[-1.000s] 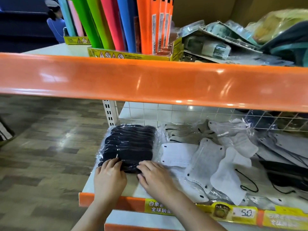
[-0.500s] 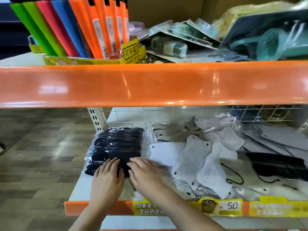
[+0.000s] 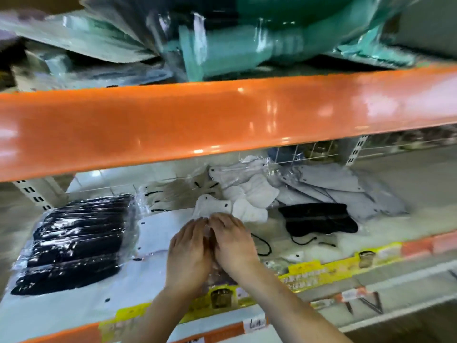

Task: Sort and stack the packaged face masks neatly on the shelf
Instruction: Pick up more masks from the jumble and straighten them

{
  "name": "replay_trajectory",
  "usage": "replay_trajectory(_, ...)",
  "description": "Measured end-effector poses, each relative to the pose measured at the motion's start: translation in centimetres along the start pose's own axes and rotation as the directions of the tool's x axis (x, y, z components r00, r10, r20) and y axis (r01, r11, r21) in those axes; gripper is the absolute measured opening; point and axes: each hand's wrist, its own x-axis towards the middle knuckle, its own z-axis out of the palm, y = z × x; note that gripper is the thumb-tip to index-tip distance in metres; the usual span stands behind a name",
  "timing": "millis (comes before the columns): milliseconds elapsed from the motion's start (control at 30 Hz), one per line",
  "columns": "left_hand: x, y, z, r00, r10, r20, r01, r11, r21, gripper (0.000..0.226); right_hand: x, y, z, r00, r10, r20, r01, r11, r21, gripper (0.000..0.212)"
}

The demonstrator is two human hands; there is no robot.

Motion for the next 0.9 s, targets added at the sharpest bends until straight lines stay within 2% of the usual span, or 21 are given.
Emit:
replay_trajectory(200, 2.3, 7.9, 3.5, 0.998, 0.061, 0.025, -0.060, 0.997, -0.038, 0.042, -1.5, 7.1, -4.2, 0.990, 0.125, -0.059, -0.130, 0.987, -0.093, 0.034)
replay_trajectory(300, 3.0, 10.7, 5.5, 0.992, 0.105, 0.070, -0.103, 0.994, -0.027, 0.045, -2.7, 10.3, -5.8, 0.983, 0.176, -0.045, -0.180, 0.978, -0.109, 0.034)
replay_trajectory(533, 4.0, 14.5, 10.2, 0.975, 0.091, 0.202, -0.092, 0.996, -0.006, 0.047, -4.7, 16.0, -8.6, 0.956, 0.294, -0.006, -0.289, 0.935, -0.206, 0.039)
replay_trajectory(667, 4.1, 14.9, 12.4, 0.960, 0.053, 0.275, -0.069, 0.996, 0.049, 0.048, -5.3, 17.9, -8.9, 0.910, 0.396, 0.120, -0.347, 0.889, -0.299, 0.055)
replay_trajectory(833, 3.7, 14.4, 13.3, 0.980, -0.045, 0.193, 0.033, 0.997, 0.066, 0.051, -5.3, 17.9, -8.5, 0.893, 0.355, 0.277, -0.290, 0.924, -0.250, 0.090)
replay_trajectory(900, 3.9, 14.4, 13.1, 0.986, -0.062, 0.152, 0.053, 0.997, 0.062, 0.054, -5.2, 17.9, -8.6, 0.886, 0.348, 0.307, -0.279, 0.928, -0.246, 0.098)
